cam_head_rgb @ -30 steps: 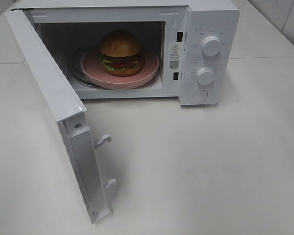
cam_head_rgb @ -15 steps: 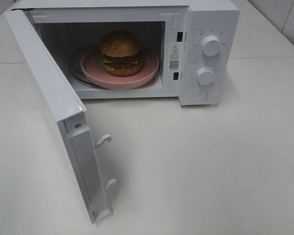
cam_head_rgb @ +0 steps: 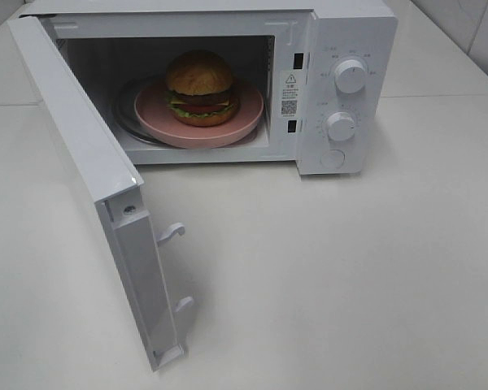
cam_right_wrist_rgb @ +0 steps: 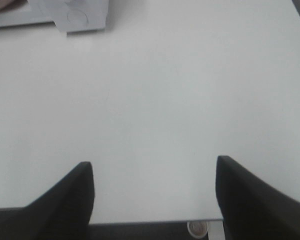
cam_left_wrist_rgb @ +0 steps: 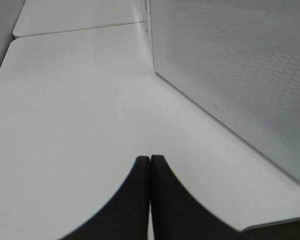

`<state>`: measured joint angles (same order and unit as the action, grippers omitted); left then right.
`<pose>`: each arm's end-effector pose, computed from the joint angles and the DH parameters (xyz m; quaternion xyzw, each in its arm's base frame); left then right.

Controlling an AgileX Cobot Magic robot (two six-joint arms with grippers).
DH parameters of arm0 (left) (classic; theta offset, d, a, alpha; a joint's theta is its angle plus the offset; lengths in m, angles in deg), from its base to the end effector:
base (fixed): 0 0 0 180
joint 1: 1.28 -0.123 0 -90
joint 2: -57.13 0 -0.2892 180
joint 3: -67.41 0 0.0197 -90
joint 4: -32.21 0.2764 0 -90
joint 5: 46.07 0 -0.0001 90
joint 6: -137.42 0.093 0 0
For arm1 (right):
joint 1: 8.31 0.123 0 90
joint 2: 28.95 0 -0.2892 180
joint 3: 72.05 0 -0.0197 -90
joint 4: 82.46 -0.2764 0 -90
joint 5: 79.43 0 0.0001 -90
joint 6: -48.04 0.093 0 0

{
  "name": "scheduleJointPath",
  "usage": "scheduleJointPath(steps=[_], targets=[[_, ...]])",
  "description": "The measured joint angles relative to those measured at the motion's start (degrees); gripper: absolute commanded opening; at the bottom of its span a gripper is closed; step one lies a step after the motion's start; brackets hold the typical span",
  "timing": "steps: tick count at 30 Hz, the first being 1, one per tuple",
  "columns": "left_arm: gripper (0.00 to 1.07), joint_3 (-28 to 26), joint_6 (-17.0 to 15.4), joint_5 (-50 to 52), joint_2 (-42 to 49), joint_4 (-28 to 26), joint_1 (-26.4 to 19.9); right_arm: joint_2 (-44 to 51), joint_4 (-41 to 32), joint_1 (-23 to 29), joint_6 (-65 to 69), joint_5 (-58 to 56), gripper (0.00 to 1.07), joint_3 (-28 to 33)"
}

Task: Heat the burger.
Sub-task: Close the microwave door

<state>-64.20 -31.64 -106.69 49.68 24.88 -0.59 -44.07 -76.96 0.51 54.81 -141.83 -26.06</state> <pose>0.0136 -0.0105 0.2910 0.0886 0.8438 -0.0167 0.5290 0.0314 -0.0031 0.2981 -0.0152 0.8798 0.0166 0.4748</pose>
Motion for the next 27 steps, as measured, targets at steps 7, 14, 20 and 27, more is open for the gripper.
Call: scheduleJointPath(steps=[7, 14, 20, 27], targets=[[0.0, 0.0, 0.0, 0.0, 0.0, 0.0, 0.0, 7.6, -1.0, 0.0, -2.9, 2.5, 0.61, 1.3], [0.0, 0.0, 0.0, 0.0, 0.0, 0.0, 0.0, 7.7, -1.0, 0.0, -3.1, 3.9, 0.61, 1.9], [0.0, 0.0, 0.0, 0.0, 0.0, -0.2, 0.0, 7.7, -1.0, 0.0, -3.2, 4.3, 0.61, 2.1], [0.0, 0.0, 0.0, 0.0, 0.0, -1.1, 0.0, 7.7, -1.0, 0.0, -3.6, 4.3, 0.61, 2.2]])
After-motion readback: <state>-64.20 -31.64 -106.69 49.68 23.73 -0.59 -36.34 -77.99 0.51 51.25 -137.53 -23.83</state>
